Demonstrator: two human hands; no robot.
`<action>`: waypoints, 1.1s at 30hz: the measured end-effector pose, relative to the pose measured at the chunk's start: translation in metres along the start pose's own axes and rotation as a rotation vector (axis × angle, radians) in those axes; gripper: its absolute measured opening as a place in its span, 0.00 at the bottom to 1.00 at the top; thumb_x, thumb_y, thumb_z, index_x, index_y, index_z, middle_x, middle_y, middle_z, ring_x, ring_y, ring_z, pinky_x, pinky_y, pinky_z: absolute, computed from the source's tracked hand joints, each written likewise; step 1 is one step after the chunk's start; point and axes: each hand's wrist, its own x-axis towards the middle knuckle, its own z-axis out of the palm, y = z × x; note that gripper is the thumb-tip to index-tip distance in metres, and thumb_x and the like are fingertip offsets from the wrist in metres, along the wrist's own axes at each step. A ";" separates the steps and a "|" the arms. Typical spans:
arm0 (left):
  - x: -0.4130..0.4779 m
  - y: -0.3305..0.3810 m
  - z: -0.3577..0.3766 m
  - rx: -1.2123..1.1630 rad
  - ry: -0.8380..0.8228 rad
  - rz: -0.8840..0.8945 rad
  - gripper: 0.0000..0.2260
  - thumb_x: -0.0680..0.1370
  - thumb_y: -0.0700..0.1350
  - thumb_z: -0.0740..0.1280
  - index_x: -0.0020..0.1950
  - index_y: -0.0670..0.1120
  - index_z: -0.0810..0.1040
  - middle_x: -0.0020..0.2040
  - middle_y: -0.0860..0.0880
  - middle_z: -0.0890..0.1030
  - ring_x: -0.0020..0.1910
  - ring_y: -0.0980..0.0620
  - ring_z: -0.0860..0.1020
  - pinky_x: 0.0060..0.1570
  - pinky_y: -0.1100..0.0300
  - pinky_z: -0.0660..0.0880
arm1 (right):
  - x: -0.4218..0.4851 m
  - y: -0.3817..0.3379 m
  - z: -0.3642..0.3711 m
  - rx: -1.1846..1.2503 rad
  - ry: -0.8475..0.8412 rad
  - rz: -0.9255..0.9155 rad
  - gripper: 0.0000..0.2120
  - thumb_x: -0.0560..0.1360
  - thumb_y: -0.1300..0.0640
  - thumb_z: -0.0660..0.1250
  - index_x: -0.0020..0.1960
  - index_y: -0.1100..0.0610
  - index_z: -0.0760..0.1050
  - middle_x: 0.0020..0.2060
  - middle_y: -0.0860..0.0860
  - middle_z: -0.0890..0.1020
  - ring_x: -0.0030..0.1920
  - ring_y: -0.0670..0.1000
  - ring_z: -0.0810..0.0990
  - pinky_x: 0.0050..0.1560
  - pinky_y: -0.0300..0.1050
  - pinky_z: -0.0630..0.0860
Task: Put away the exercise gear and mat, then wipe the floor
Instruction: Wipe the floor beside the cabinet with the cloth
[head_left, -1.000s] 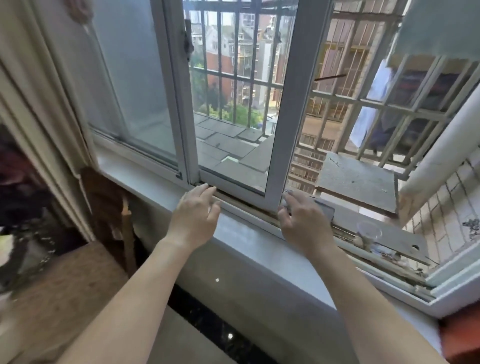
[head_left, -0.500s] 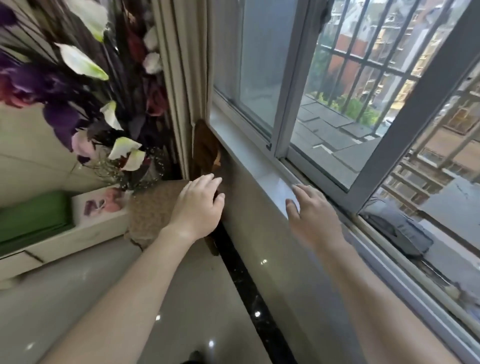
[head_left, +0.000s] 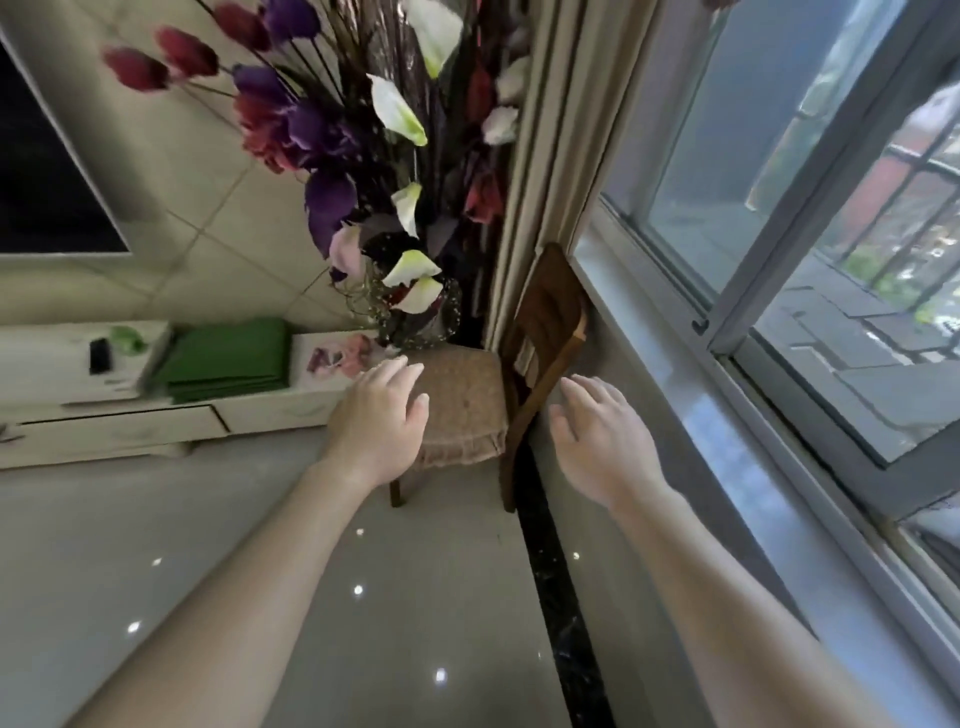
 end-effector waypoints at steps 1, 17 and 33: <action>-0.003 -0.016 -0.006 0.012 0.004 -0.023 0.21 0.83 0.50 0.56 0.76 0.47 0.67 0.76 0.47 0.66 0.76 0.49 0.62 0.75 0.50 0.60 | 0.006 -0.015 0.006 -0.001 -0.003 -0.027 0.21 0.83 0.50 0.53 0.71 0.57 0.69 0.69 0.51 0.73 0.72 0.51 0.65 0.71 0.43 0.61; -0.058 -0.210 -0.067 0.089 0.069 -0.408 0.19 0.82 0.47 0.58 0.72 0.43 0.72 0.72 0.44 0.72 0.71 0.44 0.68 0.70 0.51 0.65 | 0.090 -0.196 0.110 0.018 -0.155 -0.406 0.15 0.81 0.53 0.56 0.57 0.60 0.77 0.54 0.53 0.80 0.57 0.54 0.74 0.58 0.46 0.68; -0.075 -0.330 -0.114 0.171 0.186 -0.793 0.21 0.80 0.49 0.55 0.68 0.41 0.74 0.70 0.41 0.73 0.66 0.38 0.72 0.66 0.47 0.69 | 0.194 -0.351 0.205 0.158 -0.323 -0.755 0.14 0.79 0.56 0.59 0.59 0.64 0.75 0.58 0.58 0.78 0.61 0.59 0.73 0.61 0.51 0.68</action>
